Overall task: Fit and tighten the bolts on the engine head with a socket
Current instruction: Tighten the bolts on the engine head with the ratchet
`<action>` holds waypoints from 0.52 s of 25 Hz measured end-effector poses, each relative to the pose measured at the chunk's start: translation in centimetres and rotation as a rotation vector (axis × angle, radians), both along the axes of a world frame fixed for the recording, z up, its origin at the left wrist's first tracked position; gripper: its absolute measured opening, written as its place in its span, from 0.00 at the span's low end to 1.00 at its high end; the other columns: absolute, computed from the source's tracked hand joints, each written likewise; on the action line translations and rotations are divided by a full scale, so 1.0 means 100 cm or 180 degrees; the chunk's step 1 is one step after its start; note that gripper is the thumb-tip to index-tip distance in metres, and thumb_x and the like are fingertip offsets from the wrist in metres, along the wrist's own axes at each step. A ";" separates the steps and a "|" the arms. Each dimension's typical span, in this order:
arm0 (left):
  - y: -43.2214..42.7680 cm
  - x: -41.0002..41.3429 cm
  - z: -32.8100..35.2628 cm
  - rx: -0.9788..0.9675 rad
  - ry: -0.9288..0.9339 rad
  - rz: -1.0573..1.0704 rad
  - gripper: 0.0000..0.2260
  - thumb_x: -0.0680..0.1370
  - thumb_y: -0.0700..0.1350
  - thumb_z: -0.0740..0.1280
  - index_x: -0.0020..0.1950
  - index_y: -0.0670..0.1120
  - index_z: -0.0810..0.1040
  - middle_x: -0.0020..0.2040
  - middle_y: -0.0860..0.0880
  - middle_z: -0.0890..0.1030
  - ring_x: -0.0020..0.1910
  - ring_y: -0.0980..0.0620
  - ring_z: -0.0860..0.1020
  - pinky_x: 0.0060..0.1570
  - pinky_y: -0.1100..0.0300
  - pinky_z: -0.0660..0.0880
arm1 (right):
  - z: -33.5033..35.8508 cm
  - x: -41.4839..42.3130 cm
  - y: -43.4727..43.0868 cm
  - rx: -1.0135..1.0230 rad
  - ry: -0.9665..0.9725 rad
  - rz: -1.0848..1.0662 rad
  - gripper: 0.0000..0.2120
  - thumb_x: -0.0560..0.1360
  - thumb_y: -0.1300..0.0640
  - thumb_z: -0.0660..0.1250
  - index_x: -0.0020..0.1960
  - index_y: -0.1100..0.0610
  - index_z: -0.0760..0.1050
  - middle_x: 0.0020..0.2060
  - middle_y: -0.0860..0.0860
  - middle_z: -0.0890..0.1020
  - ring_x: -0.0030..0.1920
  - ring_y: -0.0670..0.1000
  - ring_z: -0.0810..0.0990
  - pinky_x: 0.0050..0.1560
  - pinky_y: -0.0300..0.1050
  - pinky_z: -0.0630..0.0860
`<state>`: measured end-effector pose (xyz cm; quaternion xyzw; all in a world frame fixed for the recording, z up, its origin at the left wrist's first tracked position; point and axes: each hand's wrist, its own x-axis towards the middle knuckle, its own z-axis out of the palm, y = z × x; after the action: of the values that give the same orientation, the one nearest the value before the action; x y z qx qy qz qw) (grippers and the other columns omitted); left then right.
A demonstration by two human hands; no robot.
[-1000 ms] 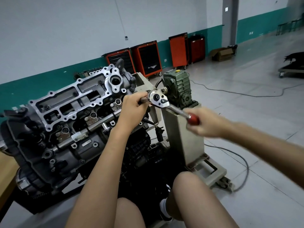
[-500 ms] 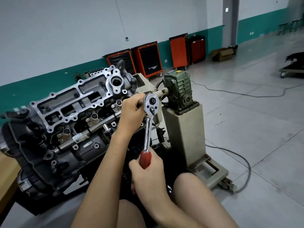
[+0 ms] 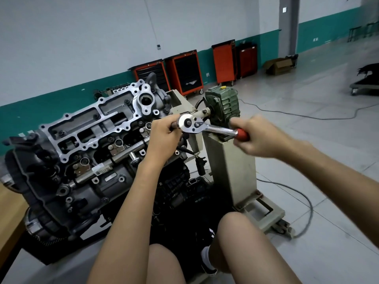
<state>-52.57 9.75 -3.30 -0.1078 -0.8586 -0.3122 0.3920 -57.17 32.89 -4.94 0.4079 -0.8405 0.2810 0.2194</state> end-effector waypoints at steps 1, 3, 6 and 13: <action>0.000 0.002 -0.001 0.0071 0.0026 0.0018 0.08 0.72 0.30 0.59 0.37 0.32 0.78 0.29 0.36 0.74 0.28 0.53 0.65 0.29 0.59 0.61 | -0.015 0.014 -0.008 -0.0232 -0.0267 -0.0016 0.14 0.70 0.61 0.67 0.36 0.49 0.63 0.25 0.46 0.68 0.26 0.46 0.67 0.29 0.39 0.61; 0.000 0.002 -0.004 0.0105 0.0050 0.0074 0.08 0.73 0.30 0.60 0.35 0.31 0.75 0.31 0.34 0.75 0.30 0.47 0.66 0.30 0.55 0.63 | -0.052 0.059 -0.038 -0.1152 -0.1091 0.0150 0.19 0.69 0.67 0.69 0.33 0.49 0.62 0.25 0.47 0.67 0.25 0.47 0.64 0.29 0.41 0.63; -0.001 -0.003 -0.006 0.0156 0.0052 0.0089 0.08 0.73 0.30 0.64 0.33 0.31 0.71 0.28 0.39 0.71 0.30 0.55 0.64 0.31 0.57 0.62 | -0.082 0.128 -0.108 -0.2578 -0.2662 0.0645 0.13 0.66 0.63 0.65 0.32 0.51 0.63 0.22 0.46 0.65 0.22 0.47 0.63 0.23 0.39 0.63; -0.006 -0.003 -0.002 -0.0048 -0.0082 -0.0083 0.09 0.73 0.31 0.62 0.33 0.32 0.73 0.29 0.38 0.75 0.29 0.54 0.67 0.28 0.56 0.63 | -0.061 0.068 -0.040 -0.1164 -0.1673 0.0601 0.16 0.70 0.70 0.66 0.33 0.53 0.65 0.24 0.44 0.67 0.25 0.45 0.65 0.28 0.40 0.63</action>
<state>-52.87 9.16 -3.54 -0.1180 -0.8644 -0.3122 0.3761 -50.35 28.91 -11.00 0.3514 -0.7625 0.5419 0.0376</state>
